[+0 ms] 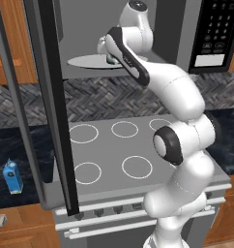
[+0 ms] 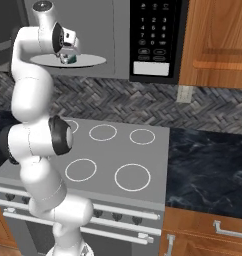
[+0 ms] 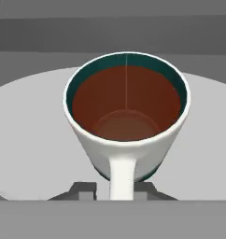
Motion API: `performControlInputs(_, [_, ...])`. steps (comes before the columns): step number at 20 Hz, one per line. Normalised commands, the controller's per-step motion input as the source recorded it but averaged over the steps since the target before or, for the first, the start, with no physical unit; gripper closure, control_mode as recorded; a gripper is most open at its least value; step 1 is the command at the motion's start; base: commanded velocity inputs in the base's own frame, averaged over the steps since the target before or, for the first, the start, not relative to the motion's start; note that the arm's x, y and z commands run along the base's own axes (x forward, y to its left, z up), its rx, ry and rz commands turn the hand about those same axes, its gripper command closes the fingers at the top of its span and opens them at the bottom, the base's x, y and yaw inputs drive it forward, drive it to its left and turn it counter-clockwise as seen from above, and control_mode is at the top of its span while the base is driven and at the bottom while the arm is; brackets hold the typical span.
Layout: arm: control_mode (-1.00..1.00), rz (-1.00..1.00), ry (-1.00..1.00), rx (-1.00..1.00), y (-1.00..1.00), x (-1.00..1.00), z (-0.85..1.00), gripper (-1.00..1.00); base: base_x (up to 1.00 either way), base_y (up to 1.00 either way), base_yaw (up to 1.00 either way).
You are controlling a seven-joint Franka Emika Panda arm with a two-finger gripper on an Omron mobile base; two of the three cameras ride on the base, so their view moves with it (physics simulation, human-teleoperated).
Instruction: Place the microwavable item in the microwave. Then, close the microwave door and press the start button.
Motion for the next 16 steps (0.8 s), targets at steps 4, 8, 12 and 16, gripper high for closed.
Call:
performControlInputs(4, [-1.00,0.00,0.00,0.00,-0.01,0.14,0.18,-1.00,0.00,0.00,0.00])
performControlInputs(8, [-1.00,0.00,-0.07,0.00,-0.01,-0.06,0.04,-1.00,0.00,0.00,0.00])
performControlInputs(12, [-1.00,0.00,-0.31,-0.04,0.00,-0.86,-0.06,-1.00,0.00,0.00,0.00])
performControlInputs(16, [-1.00,0.00,-0.55,-0.17,0.02,-1.00,-0.39,-1.00,0.00,0.00,0.00])
